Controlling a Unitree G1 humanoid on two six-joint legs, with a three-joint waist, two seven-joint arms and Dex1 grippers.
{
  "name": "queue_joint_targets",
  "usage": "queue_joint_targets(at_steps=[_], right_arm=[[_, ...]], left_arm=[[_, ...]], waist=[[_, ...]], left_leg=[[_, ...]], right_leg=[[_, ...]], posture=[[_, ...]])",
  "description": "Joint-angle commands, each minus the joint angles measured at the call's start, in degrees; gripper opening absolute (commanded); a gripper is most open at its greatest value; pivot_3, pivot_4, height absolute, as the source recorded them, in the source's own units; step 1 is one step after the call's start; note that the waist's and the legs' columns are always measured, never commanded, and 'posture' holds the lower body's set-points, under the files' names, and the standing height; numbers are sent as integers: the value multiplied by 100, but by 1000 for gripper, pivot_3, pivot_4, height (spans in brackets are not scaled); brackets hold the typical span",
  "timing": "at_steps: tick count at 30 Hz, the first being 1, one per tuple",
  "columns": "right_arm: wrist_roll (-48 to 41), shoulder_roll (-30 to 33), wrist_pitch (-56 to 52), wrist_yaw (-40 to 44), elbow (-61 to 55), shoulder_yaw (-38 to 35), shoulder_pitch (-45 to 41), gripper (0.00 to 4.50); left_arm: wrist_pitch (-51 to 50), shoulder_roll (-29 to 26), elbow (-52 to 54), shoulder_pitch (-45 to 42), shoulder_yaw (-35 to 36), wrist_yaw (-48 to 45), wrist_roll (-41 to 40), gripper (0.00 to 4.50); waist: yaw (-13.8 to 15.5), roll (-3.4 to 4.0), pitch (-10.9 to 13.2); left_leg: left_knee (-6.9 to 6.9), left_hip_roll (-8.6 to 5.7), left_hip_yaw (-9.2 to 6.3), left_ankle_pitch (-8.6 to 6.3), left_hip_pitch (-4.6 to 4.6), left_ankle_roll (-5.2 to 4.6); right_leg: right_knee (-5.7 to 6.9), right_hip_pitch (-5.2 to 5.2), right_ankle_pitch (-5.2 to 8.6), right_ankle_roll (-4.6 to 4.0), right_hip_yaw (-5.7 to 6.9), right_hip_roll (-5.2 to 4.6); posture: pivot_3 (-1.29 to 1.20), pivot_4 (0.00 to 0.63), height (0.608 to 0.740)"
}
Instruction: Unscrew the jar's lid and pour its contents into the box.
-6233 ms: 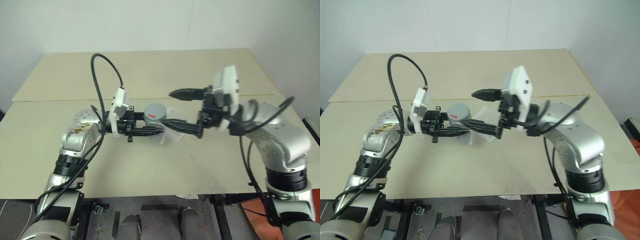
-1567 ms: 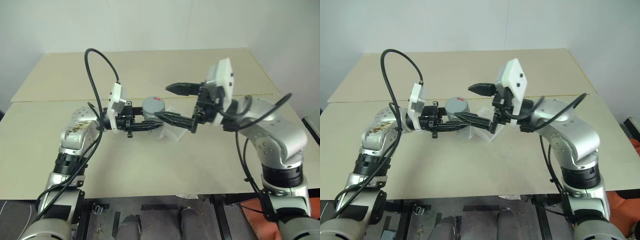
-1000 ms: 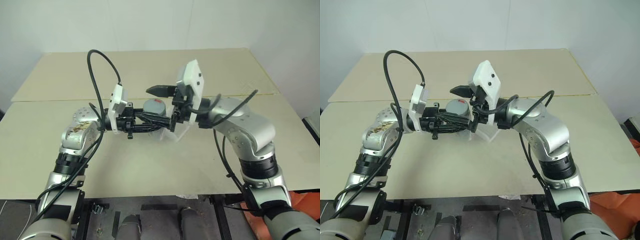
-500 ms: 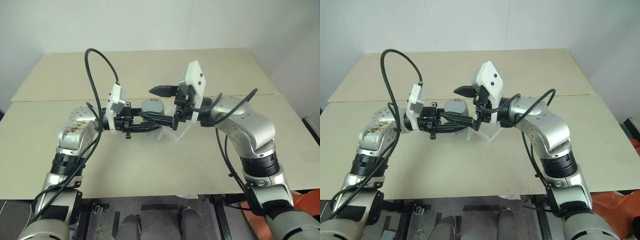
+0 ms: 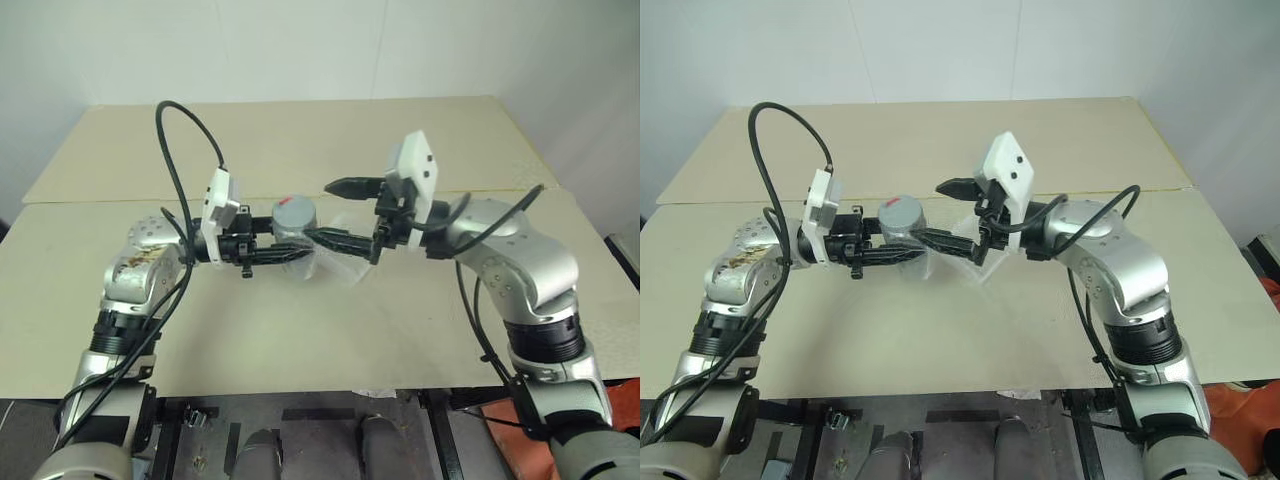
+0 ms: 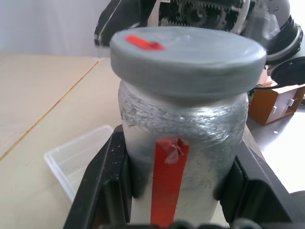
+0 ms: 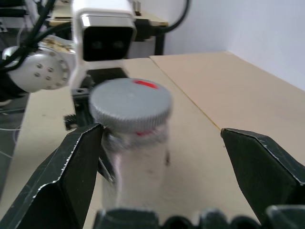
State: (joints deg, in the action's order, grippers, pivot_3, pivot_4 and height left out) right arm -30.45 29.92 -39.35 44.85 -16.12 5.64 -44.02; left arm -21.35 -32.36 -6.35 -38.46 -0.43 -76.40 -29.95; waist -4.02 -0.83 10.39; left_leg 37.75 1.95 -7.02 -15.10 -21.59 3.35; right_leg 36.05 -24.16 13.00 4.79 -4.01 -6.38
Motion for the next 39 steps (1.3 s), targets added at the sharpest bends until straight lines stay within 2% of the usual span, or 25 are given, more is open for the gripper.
queue_joint_targets(at_steps=[1, 10, 18, 29, 39], right_arm=[[29, 97, 118, -72, -43, -320, 19, 4476], [-36, 279, 55, 46, -299, -397, 238, 4476], [-555, 445, -186, 163, -1032, -501, 459, 4476], [-631, -108, -415, -439, -1175, -133, -3, 4476], [-410, -569, -376, -609, -932, 268, -298, 4476]], left_arm=[[45, -55, 387, -17, 103, -112, -201, 1921], [40, -43, 399, 7, 88, -80, -209, 1921], [161, 44, 230, -7, 29, -70, -126, 1921], [224, 158, 182, -67, -24, -41, -79, 1921], [206, 112, 233, -53, 6, -19, -79, 1921]], waist=[[1, 0, 0], [-3, 0, 0], [-5, 0, 0], [-6, 0, 0], [-4, 0, 0]], left_leg=[[0, 0, 0, 0, -1, 0], [0, 0, 1, 0, -1, 0], [0, 0, 1, 0, 3, -1], [0, 0, 0, 0, 2, -1], [0, 0, -1, 0, 1, 0]], right_leg=[[0, 0, 0, 0, 0, 0], [-3, 0, 0, 0, -1, 0], [-5, 1, 0, 0, -1, 0], [-5, 0, 0, 0, -1, 0], [-2, -1, 0, 0, 0, 0]], posture=[[0, 150, 740], [0, 150, 740], [0, 150, 740], [0, 150, 740], [0, 150, 740]])
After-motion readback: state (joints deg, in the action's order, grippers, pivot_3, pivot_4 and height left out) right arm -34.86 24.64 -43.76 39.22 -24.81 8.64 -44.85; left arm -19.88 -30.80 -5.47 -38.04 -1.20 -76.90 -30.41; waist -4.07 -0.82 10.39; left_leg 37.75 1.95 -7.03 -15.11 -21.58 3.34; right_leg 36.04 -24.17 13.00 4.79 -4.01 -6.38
